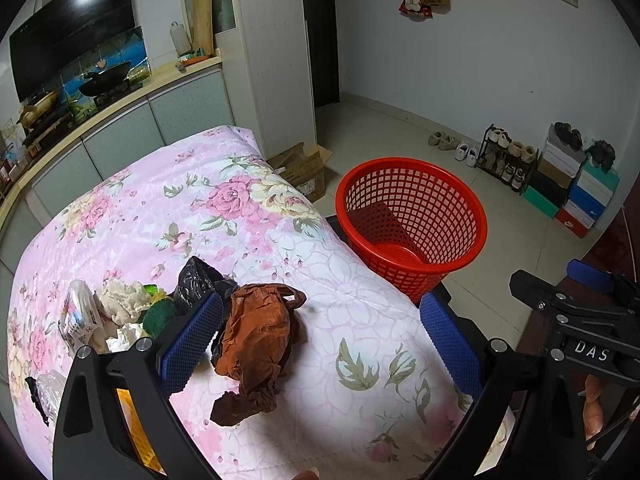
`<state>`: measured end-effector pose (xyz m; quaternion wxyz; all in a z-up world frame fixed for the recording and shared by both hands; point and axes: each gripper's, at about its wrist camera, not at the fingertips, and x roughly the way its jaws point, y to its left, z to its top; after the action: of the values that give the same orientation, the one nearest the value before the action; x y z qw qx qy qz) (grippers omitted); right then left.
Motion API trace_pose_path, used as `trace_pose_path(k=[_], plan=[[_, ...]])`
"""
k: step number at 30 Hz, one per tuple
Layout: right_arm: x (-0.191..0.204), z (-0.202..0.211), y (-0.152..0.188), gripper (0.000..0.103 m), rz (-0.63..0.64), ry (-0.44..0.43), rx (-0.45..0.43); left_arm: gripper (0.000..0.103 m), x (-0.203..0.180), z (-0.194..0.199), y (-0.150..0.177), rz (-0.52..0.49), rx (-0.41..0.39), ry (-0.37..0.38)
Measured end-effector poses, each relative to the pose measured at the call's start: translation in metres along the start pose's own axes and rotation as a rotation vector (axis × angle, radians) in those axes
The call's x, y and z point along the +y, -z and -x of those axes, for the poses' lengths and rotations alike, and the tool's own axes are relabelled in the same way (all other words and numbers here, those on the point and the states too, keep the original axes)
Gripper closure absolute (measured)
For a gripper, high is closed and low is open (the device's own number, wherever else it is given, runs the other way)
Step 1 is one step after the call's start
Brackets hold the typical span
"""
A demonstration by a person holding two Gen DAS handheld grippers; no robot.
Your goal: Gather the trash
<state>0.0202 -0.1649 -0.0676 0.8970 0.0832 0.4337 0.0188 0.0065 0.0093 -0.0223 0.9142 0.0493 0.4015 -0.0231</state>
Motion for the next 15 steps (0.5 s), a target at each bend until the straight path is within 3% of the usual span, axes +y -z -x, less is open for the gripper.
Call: trace_pose_path(k=[15], plan=[[-0.002, 0.0015, -0.0009, 0.007, -0.006, 0.002, 0.002, 0.007, 0.0025, -0.0041, 0.0005, 0.017, 0.024, 0.009]])
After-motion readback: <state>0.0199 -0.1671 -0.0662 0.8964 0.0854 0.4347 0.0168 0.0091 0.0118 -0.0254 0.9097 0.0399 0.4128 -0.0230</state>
